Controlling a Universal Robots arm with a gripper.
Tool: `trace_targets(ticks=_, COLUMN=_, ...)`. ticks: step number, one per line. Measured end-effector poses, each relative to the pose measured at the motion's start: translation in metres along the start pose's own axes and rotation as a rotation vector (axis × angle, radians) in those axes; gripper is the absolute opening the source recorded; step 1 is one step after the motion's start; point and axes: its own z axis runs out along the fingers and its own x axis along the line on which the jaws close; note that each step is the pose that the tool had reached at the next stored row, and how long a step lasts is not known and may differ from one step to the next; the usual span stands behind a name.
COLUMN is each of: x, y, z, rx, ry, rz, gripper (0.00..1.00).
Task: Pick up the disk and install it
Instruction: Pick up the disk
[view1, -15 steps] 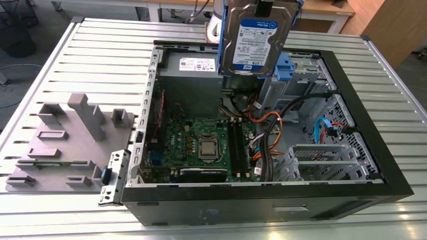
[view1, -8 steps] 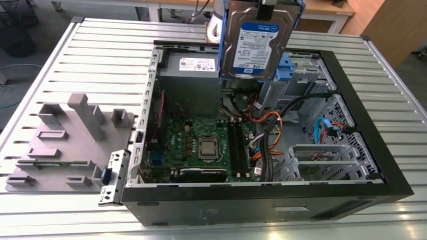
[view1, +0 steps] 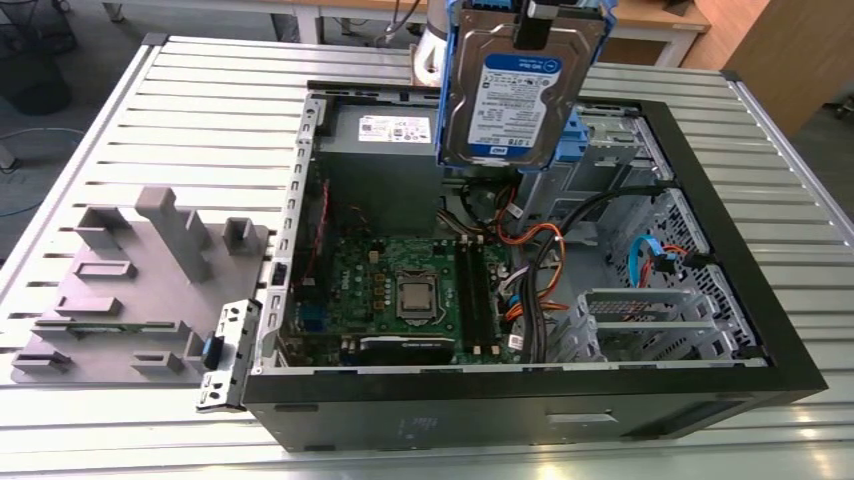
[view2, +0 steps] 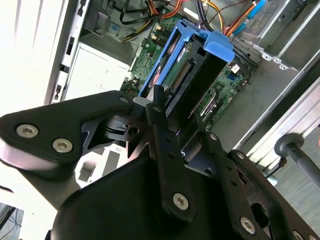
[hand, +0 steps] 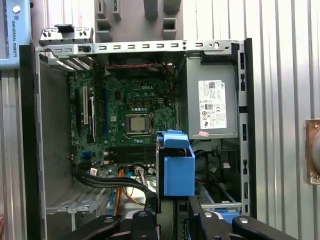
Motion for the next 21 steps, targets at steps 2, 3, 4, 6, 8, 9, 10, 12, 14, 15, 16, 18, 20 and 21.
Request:
trace_targets(ticks=2, x=0.0003, y=0.0000, z=0.0000, rx=0.0000, ry=0.0001, rz=0.000, gripper=0.35)
trace_targets(ticks=3, x=0.0006, y=0.0000, z=0.0000, rx=-0.0001, ry=0.0001, rz=0.000, gripper=0.35)
trace_targets(ticks=4, x=0.0008, y=-0.0001, z=0.0000, rx=0.0000, ry=0.0001, rz=0.000, gripper=0.35)
trace_targets(ticks=6, x=0.0014, y=-0.0001, z=0.0000, rx=0.0000, ry=0.0001, rz=0.000, gripper=0.35)
trace_targets(ticks=8, x=0.0020, y=-0.0001, z=0.0000, rx=0.0000, ry=0.0001, rz=0.000, gripper=0.35)
trace_targets(ticks=9, x=0.0024, y=-0.0002, z=-0.0001, rx=0.0000, ry=0.0001, rz=0.000, gripper=0.35)
trace_targets(ticks=10, x=0.0027, y=-0.0002, z=-0.0001, rx=0.0000, ry=0.0001, rz=0.000, gripper=0.35)
trace_targets(ticks=12, x=0.0034, y=-0.0002, z=0.0000, rx=0.0000, ry=0.0000, rz=0.000, gripper=0.35)
trace_targets(ticks=14, x=0.0041, y=-0.0002, z=-0.0001, rx=0.0000, ry=0.0001, rz=0.000, gripper=0.35)
trace_targets(ticks=15, x=0.0045, y=-0.0003, z=-0.0001, rx=0.0000, ry=0.0001, rz=0.000, gripper=0.35)
trace_targets(ticks=16, x=0.0049, y=-0.0003, z=-0.0001, rx=0.0000, ry=0.0001, rz=0.000, gripper=0.35)
trace_targets(ticks=18, x=0.0058, y=-0.0003, z=-0.0001, rx=0.0000, ry=0.0000, rz=0.000, gripper=0.35)
trace_targets(ticks=20, x=0.0067, y=-0.0004, z=-0.0001, rx=0.0000, ry=0.0001, rz=0.000, gripper=0.35)
trace_targets(ticks=21, x=0.0072, y=-0.0004, z=-0.0001, rx=0.0000, ry=0.0001, rz=0.000, gripper=0.35)
